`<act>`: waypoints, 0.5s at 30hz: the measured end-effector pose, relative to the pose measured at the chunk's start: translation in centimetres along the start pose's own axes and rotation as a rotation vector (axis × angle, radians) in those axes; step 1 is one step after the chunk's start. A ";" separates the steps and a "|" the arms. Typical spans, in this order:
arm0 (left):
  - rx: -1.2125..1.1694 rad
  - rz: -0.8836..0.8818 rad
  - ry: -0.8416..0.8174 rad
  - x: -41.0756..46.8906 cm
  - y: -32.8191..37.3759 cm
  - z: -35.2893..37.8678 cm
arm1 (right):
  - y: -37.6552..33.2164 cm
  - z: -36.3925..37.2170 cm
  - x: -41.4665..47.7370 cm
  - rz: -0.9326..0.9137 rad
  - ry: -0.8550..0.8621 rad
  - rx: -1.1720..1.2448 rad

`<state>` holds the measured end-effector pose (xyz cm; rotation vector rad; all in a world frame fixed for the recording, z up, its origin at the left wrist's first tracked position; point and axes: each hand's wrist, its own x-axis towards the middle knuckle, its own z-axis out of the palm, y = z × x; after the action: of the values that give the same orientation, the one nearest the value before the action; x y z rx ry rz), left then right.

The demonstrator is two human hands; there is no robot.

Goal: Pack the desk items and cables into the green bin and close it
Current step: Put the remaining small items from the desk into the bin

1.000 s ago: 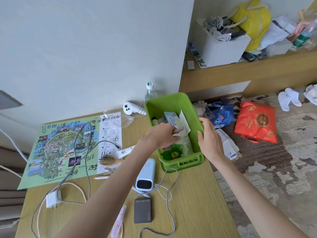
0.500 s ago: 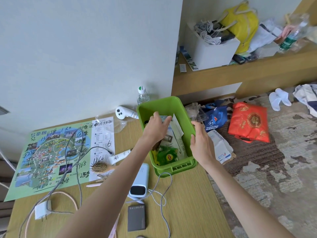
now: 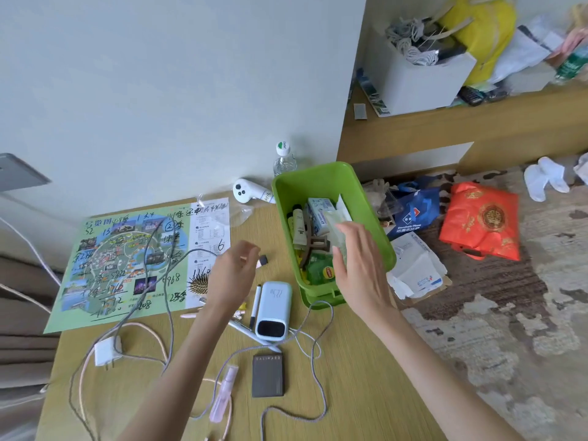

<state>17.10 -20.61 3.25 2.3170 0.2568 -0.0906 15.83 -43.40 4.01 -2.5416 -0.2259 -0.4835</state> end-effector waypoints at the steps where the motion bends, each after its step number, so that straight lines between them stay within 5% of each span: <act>1: 0.022 -0.025 -0.032 -0.7 -1.3 0.0 | -0.7 0.4 -0.8 -0.033 -0.008 0.029; 11: 0.604 0.034 -0.236 -6.7 -10.3 3.6 | -4.1 5.3 -9.4 -0.435 -0.238 -0.005; 15: 0.654 0.121 -0.244 -7.5 -11.4 3.8 | -4.6 7.5 -10.4 -0.411 -0.418 -0.020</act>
<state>7.37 -16.86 -6.39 2.9251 -0.0520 -0.4506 7.28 -36.17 -3.68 -2.5929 -0.9106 -0.0915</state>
